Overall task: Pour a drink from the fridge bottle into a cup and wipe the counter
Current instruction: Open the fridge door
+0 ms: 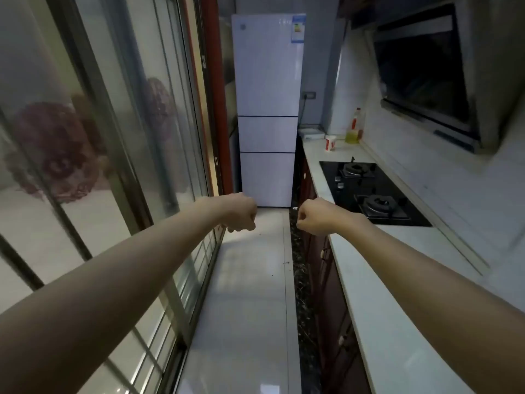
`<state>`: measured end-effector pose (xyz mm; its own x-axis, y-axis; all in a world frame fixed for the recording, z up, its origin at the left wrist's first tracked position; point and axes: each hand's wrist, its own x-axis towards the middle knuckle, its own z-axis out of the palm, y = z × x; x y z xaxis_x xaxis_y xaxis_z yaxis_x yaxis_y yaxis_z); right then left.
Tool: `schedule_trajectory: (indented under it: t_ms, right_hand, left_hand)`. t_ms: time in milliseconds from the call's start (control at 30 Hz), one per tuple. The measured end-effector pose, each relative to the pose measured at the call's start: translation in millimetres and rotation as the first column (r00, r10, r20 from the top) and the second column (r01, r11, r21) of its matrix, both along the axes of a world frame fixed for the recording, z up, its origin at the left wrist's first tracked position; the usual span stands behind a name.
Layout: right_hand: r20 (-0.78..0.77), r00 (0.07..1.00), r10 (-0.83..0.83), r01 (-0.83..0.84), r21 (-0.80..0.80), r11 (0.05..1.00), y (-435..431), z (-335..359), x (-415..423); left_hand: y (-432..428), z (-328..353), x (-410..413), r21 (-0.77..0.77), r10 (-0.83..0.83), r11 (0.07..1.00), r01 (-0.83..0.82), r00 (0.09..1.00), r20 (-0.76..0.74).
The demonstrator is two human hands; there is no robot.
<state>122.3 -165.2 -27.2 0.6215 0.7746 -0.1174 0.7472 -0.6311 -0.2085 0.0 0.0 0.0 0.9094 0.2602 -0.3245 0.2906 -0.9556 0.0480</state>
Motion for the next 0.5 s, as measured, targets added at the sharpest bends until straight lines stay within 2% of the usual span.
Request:
schedule_trajectory:
  t_ms: [267,500]
  right_hand:
    - [-0.060,0.998,-0.036,0.032,-0.055,0.998,111,-7,47]
    - [-0.020,0.998,-0.065,0.063,-0.066,0.996,171,-5,90]
  left_hand:
    - [120,-13,47,0.059,-0.030,0.998,0.032,0.999,-0.029]
    - [193,-9,97,0.050,-0.072,0.996,0.073,0.997,-0.023]
